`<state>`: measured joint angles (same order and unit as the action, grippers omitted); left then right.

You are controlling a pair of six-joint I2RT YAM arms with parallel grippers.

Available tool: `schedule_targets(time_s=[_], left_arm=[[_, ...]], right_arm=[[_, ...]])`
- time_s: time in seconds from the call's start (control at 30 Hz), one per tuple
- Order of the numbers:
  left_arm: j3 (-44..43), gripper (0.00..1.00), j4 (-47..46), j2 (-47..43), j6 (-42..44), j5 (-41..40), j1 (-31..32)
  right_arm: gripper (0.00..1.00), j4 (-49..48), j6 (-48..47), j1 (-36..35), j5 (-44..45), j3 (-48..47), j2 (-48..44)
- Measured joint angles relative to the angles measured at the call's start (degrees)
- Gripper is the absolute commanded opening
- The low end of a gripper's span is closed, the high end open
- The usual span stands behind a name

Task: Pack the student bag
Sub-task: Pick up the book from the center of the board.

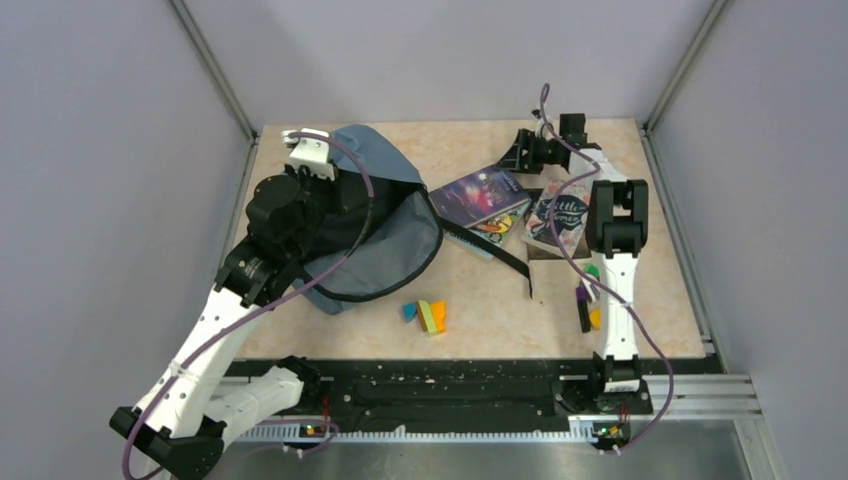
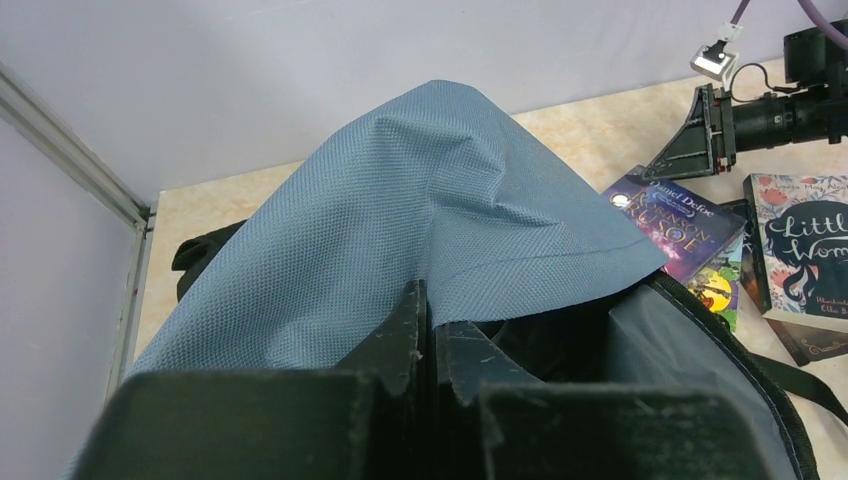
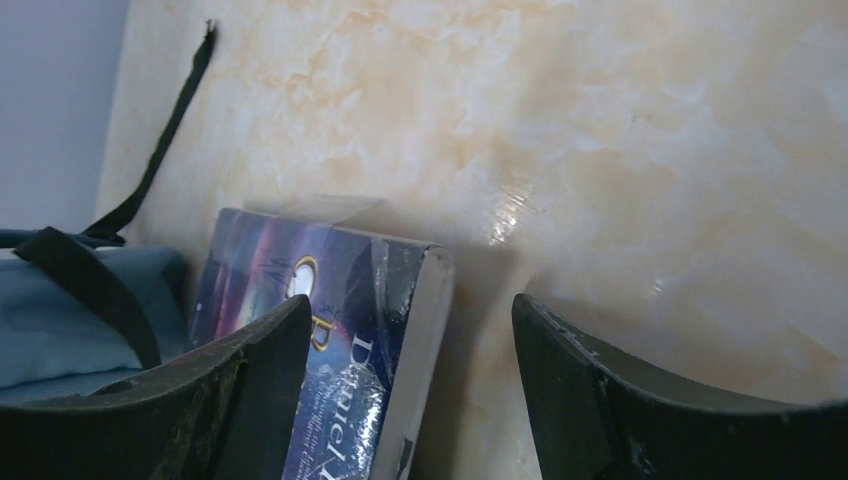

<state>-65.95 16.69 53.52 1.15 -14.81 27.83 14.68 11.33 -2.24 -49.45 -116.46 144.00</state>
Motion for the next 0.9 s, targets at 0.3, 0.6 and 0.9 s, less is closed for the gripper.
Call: schedule_targets(time_s=[0.3,0.6,0.9], left_arm=[[0.0,0.0,0.0,0.0,0.0,0.4,-0.2],[0.0,0.0,0.0,0.0,0.0,0.5,-0.3],[0.1,0.0,0.0,-0.3,0.0,0.4,-0.3]], right_arm=[[0.61,1.2,4.3,-1.1,-10.3,-3.9,4.4],[0.22,1.4,10.0,-2.1,-13.0,-5.5,7.2],[0.0,-0.8,19.3,-2.0,-13.1,-2.2,5.5]])
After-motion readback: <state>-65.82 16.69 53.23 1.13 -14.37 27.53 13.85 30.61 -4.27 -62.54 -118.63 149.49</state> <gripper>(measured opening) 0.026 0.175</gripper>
